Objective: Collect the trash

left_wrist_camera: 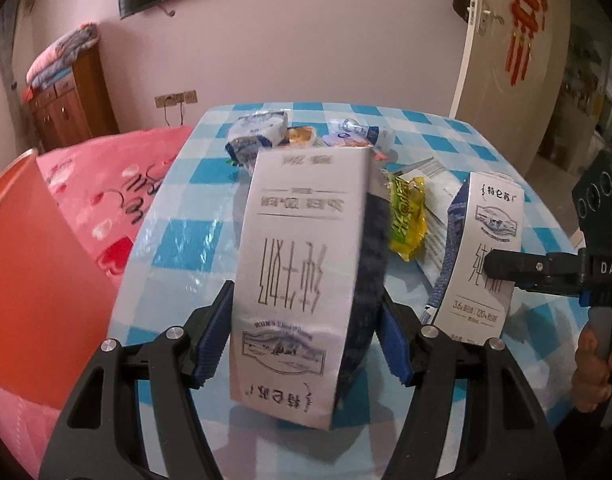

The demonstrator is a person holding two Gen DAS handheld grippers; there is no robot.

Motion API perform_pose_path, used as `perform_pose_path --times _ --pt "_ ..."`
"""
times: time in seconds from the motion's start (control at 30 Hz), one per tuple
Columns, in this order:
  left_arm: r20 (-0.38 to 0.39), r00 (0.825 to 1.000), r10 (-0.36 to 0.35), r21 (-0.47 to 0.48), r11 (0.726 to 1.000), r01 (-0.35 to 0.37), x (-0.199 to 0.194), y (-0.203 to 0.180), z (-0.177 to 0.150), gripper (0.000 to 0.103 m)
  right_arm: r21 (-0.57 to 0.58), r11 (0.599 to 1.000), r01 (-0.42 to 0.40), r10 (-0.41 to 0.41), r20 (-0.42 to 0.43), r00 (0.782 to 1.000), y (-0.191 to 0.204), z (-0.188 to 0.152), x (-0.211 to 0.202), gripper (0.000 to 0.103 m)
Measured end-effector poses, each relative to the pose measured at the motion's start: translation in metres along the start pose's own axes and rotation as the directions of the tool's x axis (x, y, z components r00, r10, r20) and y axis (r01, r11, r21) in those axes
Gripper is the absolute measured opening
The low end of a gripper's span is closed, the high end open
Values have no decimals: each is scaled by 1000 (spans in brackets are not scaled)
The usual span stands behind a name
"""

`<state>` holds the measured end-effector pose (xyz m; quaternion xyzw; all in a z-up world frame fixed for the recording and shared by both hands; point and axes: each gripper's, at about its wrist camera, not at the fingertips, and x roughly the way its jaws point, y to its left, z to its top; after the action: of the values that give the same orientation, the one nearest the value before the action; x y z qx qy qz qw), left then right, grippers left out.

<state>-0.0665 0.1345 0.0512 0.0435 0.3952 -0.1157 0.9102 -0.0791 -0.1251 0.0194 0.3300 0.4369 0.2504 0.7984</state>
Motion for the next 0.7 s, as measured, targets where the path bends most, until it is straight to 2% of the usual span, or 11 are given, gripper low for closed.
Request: perform_pose_path --times 0.13,0.2,0.33,0.43,0.5,0.57,0.63,0.7 --pt "4 1000 -20 -18 1000 20 -7 -3 -7 64 -18 999 37 -37 -2 999 3 -4 -11 37" --pt "3 1000 -26 -26 999 26 -7 -4 -8 64 1 1000 31 -31 -21 999 0 -8 -16 37" --pt "-3 1000 -31 -26 999 31 -7 -8 -11 64 19 998 61 -60 -39 997 -5 -15 -27 43" --pt "-15 999 -32 -15 999 31 -4 -11 -13 64 10 988 152 -152 -35 988 -11 -20 -39 52" --pt "-26 999 -27 -9 1000 27 -1 -13 -15 64 6 982 188 -188 -9 982 -13 -21 -48 63" --pt "-33 999 -13 -6 1000 13 3 -16 -16 64 4 975 224 -224 26 974 -13 -19 -57 70" --pt "-35 999 -2 1 1000 2 5 -18 -17 65 7 958 286 -286 70 956 -13 -15 -67 76" --pt "-38 999 8 7 1000 -8 7 -20 -17 70 3 948 320 -318 97 943 -14 -12 -72 82"
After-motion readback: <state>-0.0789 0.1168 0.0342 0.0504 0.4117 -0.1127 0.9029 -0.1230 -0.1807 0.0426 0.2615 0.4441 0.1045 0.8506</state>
